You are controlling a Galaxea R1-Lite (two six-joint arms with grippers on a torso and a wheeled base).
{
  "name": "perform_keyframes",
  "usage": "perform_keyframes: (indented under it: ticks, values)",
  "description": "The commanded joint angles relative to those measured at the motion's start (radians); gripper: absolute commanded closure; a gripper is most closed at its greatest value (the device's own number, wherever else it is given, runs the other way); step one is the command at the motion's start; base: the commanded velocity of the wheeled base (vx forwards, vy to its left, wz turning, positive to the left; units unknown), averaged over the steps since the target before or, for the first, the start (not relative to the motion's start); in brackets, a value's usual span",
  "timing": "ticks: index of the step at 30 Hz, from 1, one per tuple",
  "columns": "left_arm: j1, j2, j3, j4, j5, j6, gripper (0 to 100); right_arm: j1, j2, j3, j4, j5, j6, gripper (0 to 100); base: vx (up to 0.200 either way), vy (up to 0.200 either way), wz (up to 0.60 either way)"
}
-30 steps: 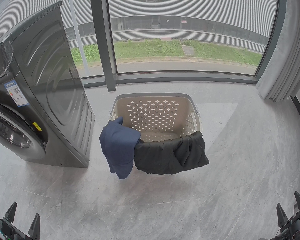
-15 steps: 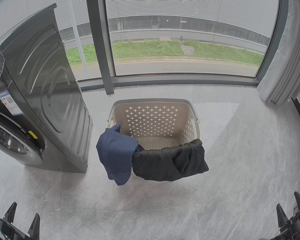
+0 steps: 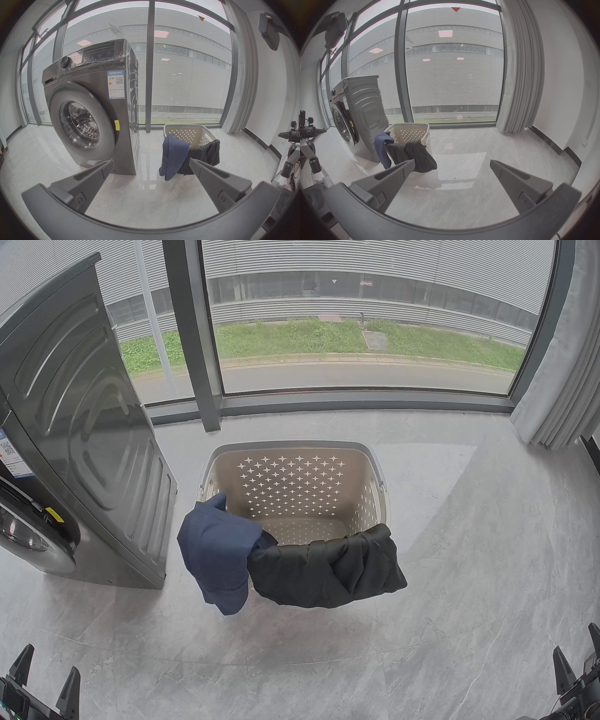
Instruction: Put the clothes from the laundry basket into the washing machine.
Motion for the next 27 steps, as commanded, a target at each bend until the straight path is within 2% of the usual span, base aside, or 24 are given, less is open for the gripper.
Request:
perform_keyframes:
  ticks: [1, 10, 19, 25, 27]
  values:
    - [0.000, -0.010, 0.015, 0.000, 0.000, -0.001, 0, 0.000, -0.001, 0.016, -0.001, 0.000, 0.000, 0, 0.200, 0.000, 0.00]
    - [0.002, -0.008, 0.015, 0.000, 0.000, -0.001, 0, 0.000, -0.001, 0.016, -0.001, 0.000, 0.000, 0, 0.000, 0.000, 0.00]
    - [0.000, -0.010, 0.015, 0.000, 0.000, -0.001, 0, 0.000, -0.001, 0.018, -0.001, 0.000, 0.000, 0, 0.200, 0.000, 0.00]
    - [0.000, -0.010, 0.015, 0.000, 0.000, 0.001, 0, 0.000, -0.001, 0.016, -0.001, 0.000, 0.000, 0, 0.000, 0.000, 0.00]
    - [0.000, -0.008, 0.015, 0.000, 0.000, 0.001, 0, 0.000, -0.001, 0.016, -0.001, 0.000, 0.000, 0, 0.200, 0.000, 0.00]
